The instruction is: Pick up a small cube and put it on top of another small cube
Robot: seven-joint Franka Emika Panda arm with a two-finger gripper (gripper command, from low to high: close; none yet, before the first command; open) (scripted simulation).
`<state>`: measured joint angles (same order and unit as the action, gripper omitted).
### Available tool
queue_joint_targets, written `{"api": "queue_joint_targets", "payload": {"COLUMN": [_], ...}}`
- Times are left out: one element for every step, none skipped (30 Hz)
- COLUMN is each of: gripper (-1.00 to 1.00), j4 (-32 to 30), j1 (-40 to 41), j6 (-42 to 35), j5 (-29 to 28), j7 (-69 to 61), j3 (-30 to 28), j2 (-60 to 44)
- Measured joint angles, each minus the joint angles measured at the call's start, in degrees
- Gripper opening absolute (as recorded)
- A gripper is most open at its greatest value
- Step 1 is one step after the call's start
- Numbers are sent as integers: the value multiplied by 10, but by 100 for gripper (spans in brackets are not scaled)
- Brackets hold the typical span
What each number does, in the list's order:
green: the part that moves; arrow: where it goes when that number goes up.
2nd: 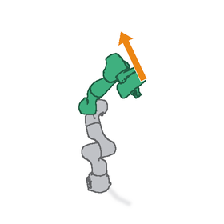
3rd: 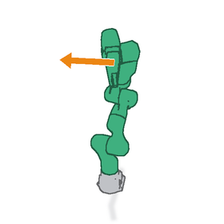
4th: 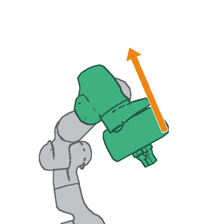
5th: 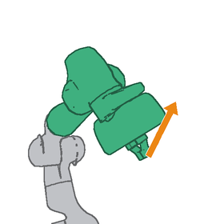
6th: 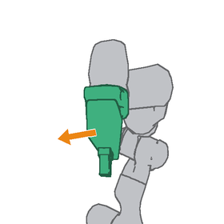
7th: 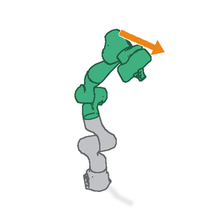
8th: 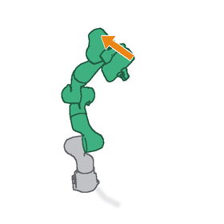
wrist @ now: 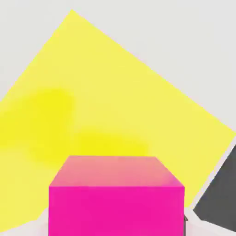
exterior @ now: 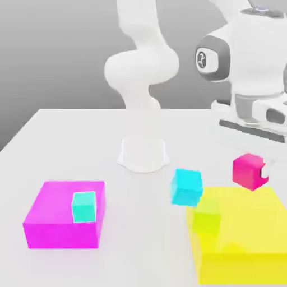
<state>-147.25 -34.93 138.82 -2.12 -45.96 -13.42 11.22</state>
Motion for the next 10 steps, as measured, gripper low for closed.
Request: {"api": "queue_joint_targets", "payload": {"gripper": [-100,-100,-100,-100,-100,-100,-100,100,100,100], "j4": [7,10,6,1,-5,-11,-17,-22,-22,-22], "j1": [15,26,28,28,27,27,26,26,26,26], "j6": [-22,-39,-38,-26,-8,13,36,52,52,52], "j5": [-9,-17,-18,-16,-12,-8,-4,-1,-1,-1], "j7": [24,46,59,63,63,61,58,56,56,56], "j3": [-8,-11,-10,-10,-10,-12,-13,-14,-14,-14], "j2": [2,7,8,0,-13,-29,-46,-58,-58,-58]}}
